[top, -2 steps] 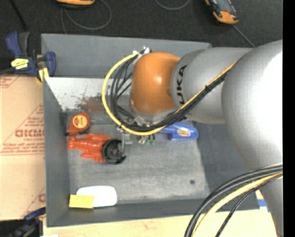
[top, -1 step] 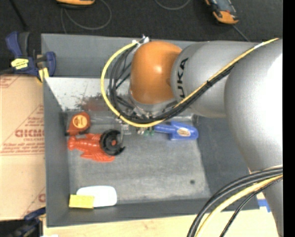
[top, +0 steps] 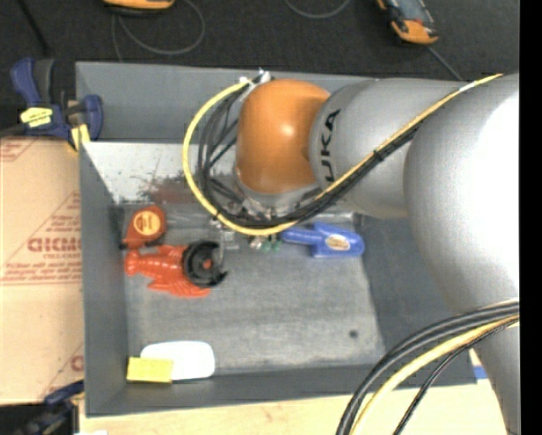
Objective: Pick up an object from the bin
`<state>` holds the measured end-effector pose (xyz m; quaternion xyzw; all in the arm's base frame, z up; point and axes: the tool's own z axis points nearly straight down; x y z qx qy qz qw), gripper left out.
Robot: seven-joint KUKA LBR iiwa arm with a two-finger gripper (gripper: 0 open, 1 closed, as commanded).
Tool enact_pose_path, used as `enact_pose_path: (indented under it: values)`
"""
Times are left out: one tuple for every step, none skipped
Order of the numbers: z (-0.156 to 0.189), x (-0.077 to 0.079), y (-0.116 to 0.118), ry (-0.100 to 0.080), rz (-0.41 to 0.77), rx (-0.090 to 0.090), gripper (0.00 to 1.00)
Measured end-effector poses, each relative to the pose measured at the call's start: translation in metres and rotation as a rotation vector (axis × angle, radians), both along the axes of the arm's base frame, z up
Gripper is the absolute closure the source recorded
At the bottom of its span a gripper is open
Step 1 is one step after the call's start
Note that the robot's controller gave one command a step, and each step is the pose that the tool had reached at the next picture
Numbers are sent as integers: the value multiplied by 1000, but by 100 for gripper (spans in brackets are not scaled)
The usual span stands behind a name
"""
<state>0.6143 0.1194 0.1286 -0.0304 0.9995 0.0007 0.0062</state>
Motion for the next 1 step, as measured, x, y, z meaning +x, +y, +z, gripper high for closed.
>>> enact_pose_path:
  values:
    - [17, 2, -7, 6, 32, -2, 100]
